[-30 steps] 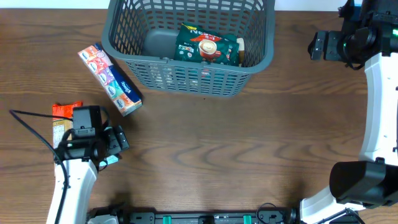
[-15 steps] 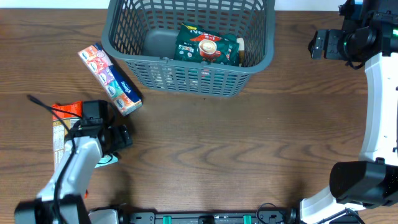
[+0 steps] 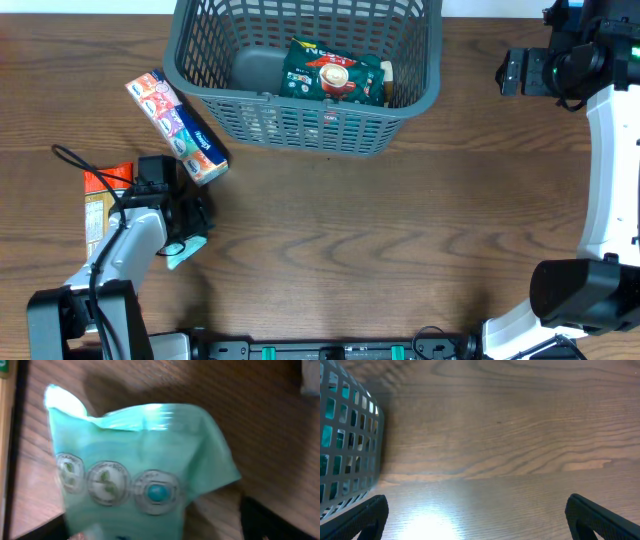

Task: Pack container
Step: 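Grasp the mint-green wipes pack with the left gripper, then lift the wipes pack and carry it toward the basket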

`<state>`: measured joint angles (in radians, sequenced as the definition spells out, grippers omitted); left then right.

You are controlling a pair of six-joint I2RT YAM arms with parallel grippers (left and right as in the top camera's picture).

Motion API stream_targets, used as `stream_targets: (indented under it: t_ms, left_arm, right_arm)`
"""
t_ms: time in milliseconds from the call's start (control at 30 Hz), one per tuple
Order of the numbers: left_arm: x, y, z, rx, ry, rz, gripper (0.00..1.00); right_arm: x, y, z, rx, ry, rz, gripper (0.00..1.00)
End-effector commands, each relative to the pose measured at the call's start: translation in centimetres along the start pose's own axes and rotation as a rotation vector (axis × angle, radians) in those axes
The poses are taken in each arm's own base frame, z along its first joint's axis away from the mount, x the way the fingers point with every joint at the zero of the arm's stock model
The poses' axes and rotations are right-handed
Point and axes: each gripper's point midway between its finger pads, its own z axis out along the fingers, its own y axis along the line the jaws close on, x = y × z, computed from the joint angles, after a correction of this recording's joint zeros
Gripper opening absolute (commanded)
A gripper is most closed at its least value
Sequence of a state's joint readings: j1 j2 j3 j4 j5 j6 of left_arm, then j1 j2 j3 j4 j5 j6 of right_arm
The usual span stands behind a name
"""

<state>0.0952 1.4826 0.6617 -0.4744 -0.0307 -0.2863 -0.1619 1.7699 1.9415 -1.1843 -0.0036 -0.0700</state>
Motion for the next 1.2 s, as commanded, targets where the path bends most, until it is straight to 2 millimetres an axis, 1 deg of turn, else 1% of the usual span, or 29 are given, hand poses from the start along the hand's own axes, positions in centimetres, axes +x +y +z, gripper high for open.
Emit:
stream_targets:
  t_ms: [0, 33, 100, 133, 233, 300, 333, 433, 500, 533, 567, 667, 700, 733, 767, 800, 833, 867, 900, 967, 1000, 1067, 1133, 1167]
  left_arm:
    - [0.9, 0.4, 0.1, -0.011, 0.016, 0.005, 0.66]
    - [0.7, 0.3, -0.2, -0.006, 0.006, 0.004, 0.62]
    - [0.4, 0.2, -0.6, 0.003, -0.016, 0.002, 0.43]
    - [0.2, 0.2, -0.9, 0.007, -0.026, 0.001, 0.33]
    - [-0.4, 0.0, -1.8, 0.024, -0.068, -0.003, 0.11]
    - [-0.7, -0.4, -2.8, 0.053, -0.09, -0.004, 0.1]
    - [-1.0, -0.6, -3.5, 0.07, -0.103, -0.005, 0.09]
    - [-1.9, -1.5, -6.1, 0.129, -0.135, -0.005, 0.06]
    - [-2.9, -2.1, -8.9, 0.164, -0.156, -0.004, 0.05]
    - [-3.7, -2.3, -10.9, 0.171, -0.17, -0.004, 0.06]
    - [-4.2, -2.3, -12.3, 0.174, -0.179, -0.004, 0.06]
    - [-7.1, -2.8, -18.8, 0.201, -0.258, 0.009, 0.06]
    - [-8.3, -3.0, -21.6, 0.216, -0.306, 0.013, 0.05]
    - [-9.2, -3.2, -23.8, 0.231, -0.347, 0.011, 0.05]
    - [-10.8, -3.4, -27.4, 0.257, -0.419, 0.012, 0.06]
    - [-11.5, -3.6, -29.2, 0.271, -0.455, 0.014, 0.05]
    - [-12.3, -4.1, -31.4, 0.293, -0.498, 0.032, 0.05]
    - [-12.9, -4.9, -33.2, 0.325, -0.529, 0.068, 0.05]
    - [-13.4, -6.2, -35.0, 0.374, -0.552, 0.121, 0.05]
    - [-14.0, -9.1, -37.6, 0.45, -0.586, 0.243, 0.05]
    - [-14.1, -10.4, -38.3, 0.467, -0.6, 0.311, 0.05]
    - [-14.2, -13.7, -39.3, 0.471, -0.637, 0.516, 0.06]
    - [-13.9, -17.0, -39.2, 0.453, -0.67, 0.752, 0.05]
    - [-13.7, -18.5, -38.9, 0.435, -0.682, 0.86, 0.05]
  right_arm:
    - [0.0, -0.2, 0.1, -0.001, 0.001, -0.008, 0.99]
    - [0.0, -0.2, 0.1, -0.001, 0.001, -0.008, 0.99]
    - [0.1, -0.2, 0.1, -0.001, 0.003, -0.008, 0.99]
    - [0.1, -0.2, 0.1, -0.001, 0.004, -0.008, 0.99]
    - [0.1, -0.2, 0.1, -0.001, 0.004, -0.008, 0.99]
    - [0.1, -0.2, 0.1, -0.001, 0.004, -0.008, 0.99]
    - [0.1, -0.2, 0.1, -0.001, 0.004, -0.008, 0.99]
    - [0.1, -0.2, 0.1, 0.0, 0.004, -0.008, 0.99]
    - [0.1, -0.2, 0.1, 0.0, 0.003, -0.008, 0.99]
    - [0.1, -0.2, 0.1, 0.0, 0.003, -0.008, 0.99]
    - [0.1, -0.2, 0.1, -0.001, 0.003, -0.008, 0.99]
    - [0.1, -0.2, 0.1, -0.001, 0.004, -0.008, 0.99]
    - [0.1, -0.2, 0.1, -0.001, 0.004, -0.008, 0.99]
    - [0.1, -0.2, 0.1, -0.001, 0.004, -0.008, 0.99]
    - [0.1, -0.2, 0.1, -0.001, 0.005, -0.008, 0.99]
    - [0.1, -0.2, 0.1, -0.001, 0.005, -0.008, 0.99]
    - [0.1, -0.2, 0.1, -0.001, 0.005, -0.008, 0.99]
    - [0.1, -0.2, 0.1, -0.001, 0.005, -0.008, 0.99]
    - [0.1, -0.2, 0.1, -0.001, 0.005, -0.008, 0.99]
    - [0.1, -0.2, 0.1, -0.001, 0.005, -0.008, 0.99]
    - [0.1, -0.2, 0.1, -0.001, 0.005, -0.008, 0.99]
    - [0.1, -0.2, 0.1, -0.001, 0.005, -0.008, 0.99]
    - [0.1, -0.2, 0.1, -0.001, 0.005, -0.008, 0.99]
    - [0.1, -0.2, 0.1, -0.001, 0.005, -0.009, 0.99]
